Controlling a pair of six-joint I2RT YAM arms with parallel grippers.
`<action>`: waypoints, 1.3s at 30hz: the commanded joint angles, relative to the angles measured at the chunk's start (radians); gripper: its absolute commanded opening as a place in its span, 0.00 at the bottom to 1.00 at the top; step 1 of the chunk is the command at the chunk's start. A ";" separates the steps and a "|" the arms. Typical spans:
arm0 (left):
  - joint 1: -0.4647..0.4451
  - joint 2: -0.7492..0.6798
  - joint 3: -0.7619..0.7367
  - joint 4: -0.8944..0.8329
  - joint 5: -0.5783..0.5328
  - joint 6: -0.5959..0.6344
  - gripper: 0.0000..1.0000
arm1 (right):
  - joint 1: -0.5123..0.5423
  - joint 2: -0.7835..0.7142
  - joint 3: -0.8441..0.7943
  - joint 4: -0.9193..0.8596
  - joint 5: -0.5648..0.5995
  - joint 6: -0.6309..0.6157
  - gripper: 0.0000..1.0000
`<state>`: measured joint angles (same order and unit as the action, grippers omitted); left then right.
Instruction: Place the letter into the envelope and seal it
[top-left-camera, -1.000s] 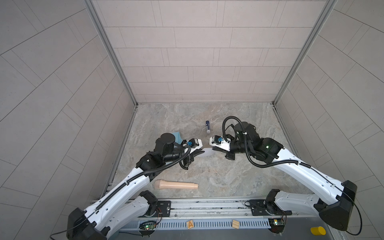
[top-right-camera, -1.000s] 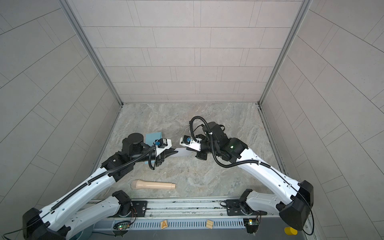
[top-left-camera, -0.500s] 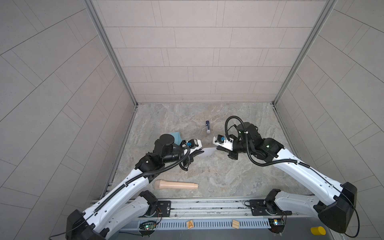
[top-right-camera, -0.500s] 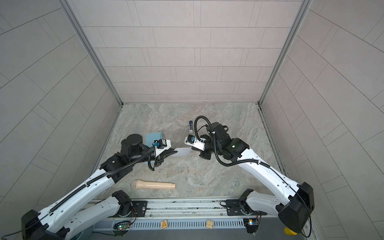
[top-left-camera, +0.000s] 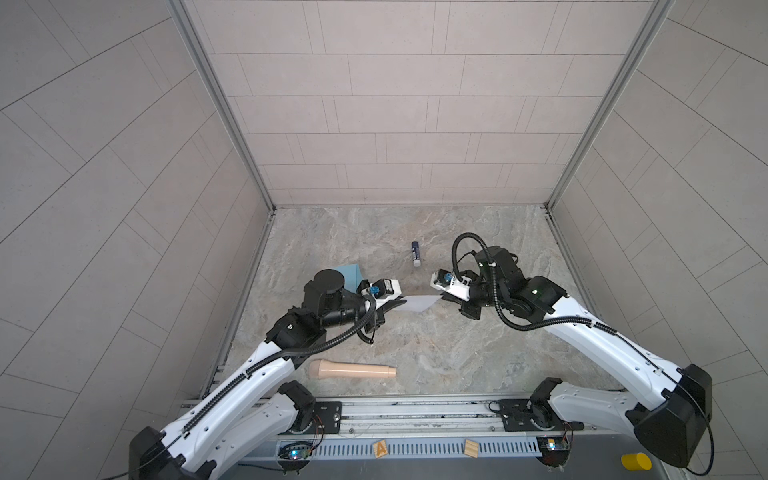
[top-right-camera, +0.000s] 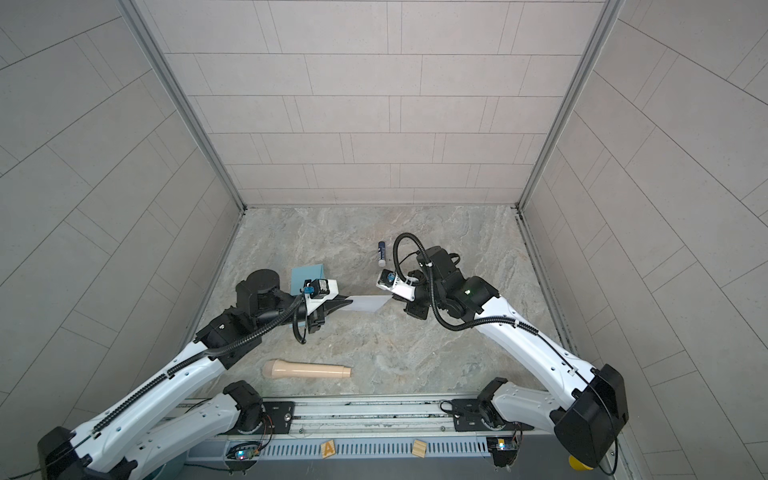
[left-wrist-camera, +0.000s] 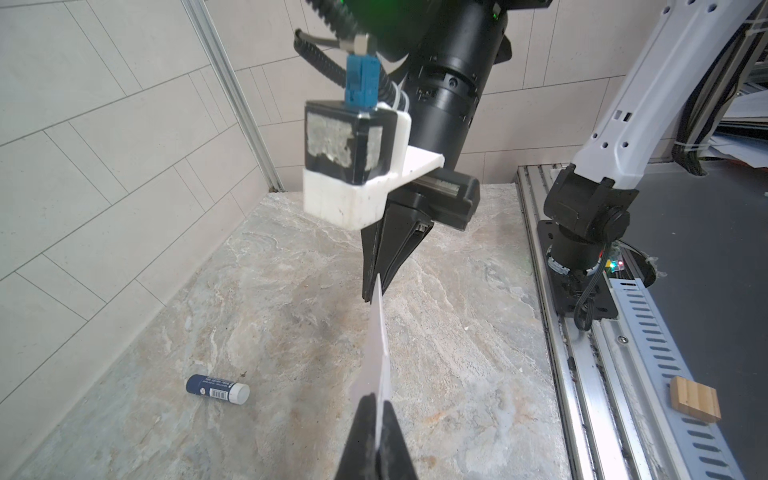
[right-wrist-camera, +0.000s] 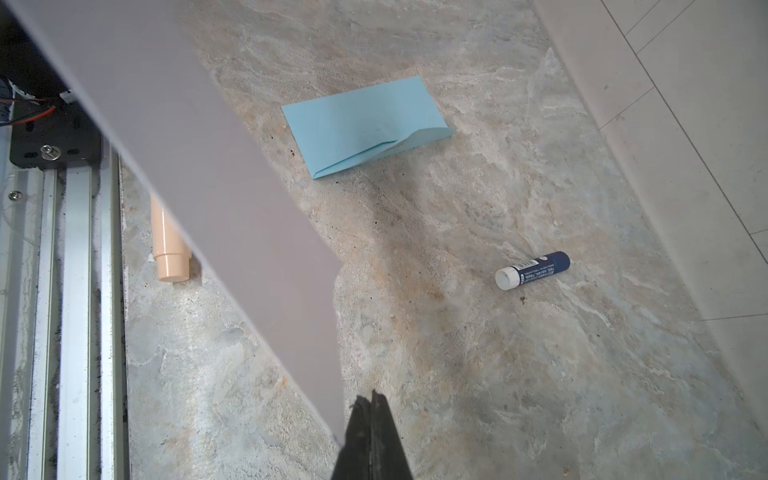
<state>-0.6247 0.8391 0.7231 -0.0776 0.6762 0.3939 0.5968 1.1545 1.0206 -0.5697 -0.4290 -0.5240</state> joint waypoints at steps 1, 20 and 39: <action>-0.001 -0.013 -0.001 0.038 0.011 0.011 0.00 | -0.001 -0.008 -0.007 -0.023 0.008 -0.012 0.00; 0.076 -0.045 -0.041 0.167 -0.462 -0.097 0.00 | -0.008 -0.097 -0.004 0.107 -0.048 0.196 0.23; 0.333 0.031 -0.046 0.258 -0.555 -0.323 0.00 | 0.157 0.133 0.111 0.329 0.252 0.760 0.59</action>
<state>-0.3092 0.8680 0.6903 0.1398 0.1616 0.1097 0.7170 1.2335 1.0740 -0.2371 -0.3080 0.1040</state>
